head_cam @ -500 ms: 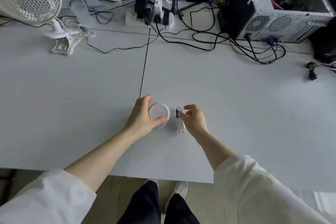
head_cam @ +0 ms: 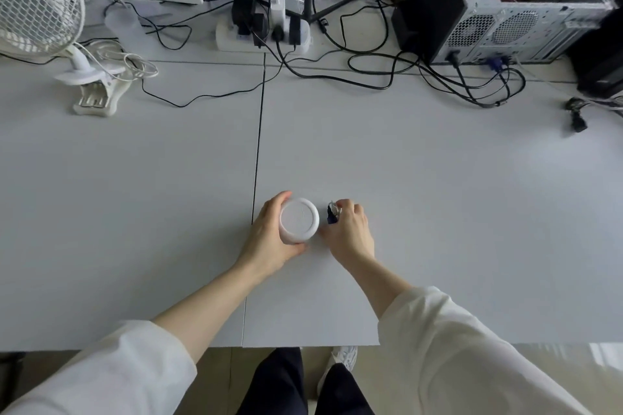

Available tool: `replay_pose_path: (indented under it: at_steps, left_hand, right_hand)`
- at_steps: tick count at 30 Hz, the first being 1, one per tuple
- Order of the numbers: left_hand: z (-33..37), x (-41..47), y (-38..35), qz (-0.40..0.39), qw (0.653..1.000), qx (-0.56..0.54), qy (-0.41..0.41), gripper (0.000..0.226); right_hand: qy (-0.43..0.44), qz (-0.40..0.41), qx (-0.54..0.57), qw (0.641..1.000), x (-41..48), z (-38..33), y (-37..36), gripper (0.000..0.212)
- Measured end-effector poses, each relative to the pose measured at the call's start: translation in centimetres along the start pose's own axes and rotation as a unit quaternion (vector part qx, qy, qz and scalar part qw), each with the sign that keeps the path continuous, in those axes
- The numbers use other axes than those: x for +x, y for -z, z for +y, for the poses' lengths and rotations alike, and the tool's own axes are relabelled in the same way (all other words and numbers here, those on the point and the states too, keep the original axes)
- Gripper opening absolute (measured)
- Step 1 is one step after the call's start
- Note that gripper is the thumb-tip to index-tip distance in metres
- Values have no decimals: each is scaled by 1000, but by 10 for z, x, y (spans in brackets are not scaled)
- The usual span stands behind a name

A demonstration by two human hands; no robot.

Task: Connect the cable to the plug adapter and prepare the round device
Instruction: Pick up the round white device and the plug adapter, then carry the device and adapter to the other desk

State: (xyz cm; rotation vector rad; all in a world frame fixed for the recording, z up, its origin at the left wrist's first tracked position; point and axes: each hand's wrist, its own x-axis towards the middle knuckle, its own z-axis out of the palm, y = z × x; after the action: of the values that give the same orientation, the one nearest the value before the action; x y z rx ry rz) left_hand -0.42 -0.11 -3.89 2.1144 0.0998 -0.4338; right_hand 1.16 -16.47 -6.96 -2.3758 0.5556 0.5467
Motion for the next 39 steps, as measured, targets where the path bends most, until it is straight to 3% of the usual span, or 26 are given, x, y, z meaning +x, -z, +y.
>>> replay_pose_path:
  at_steps: [5, 9, 14, 21, 26, 29, 33, 39]
  left_hand:
    - [0, 4, -2, 6, 1000, -3, -11, 87]
    - [7, 6, -5, 5, 999, -10, -34, 87]
    - [32, 11, -12, -4, 996, -38, -76, 86]
    - [81, 8, -41, -60, 989, -80, -105, 84]
    - [118, 5, -75, -96, 986, -80, -107, 83]
    - [139, 2, -99, -113, 985, -78, -104, 83]
    - [173, -8, -146, -125, 983, -81, -106, 80]
    - [231, -34, -235, -121, 982, -81, -117, 80]
  right_hand:
    - [-11, 1, 27, 1000, -3, 4, 8, 38]
    - [-75, -23, 225, 971, -10, 13, 24, 36]
    - [-101, -15, 418, 903, -25, 25, 59, 38]
    - [-104, -58, 622, 774, -54, 56, 116, 8]
    - [-132, -32, 720, 681, -60, 93, 140, 23]
    - [-123, -17, 754, 645, -61, 122, 155, 28]
    - [-110, -8, 768, 631, -66, 170, 192, 27]
    - [-101, -7, 757, 645, -76, 253, 266, 25]
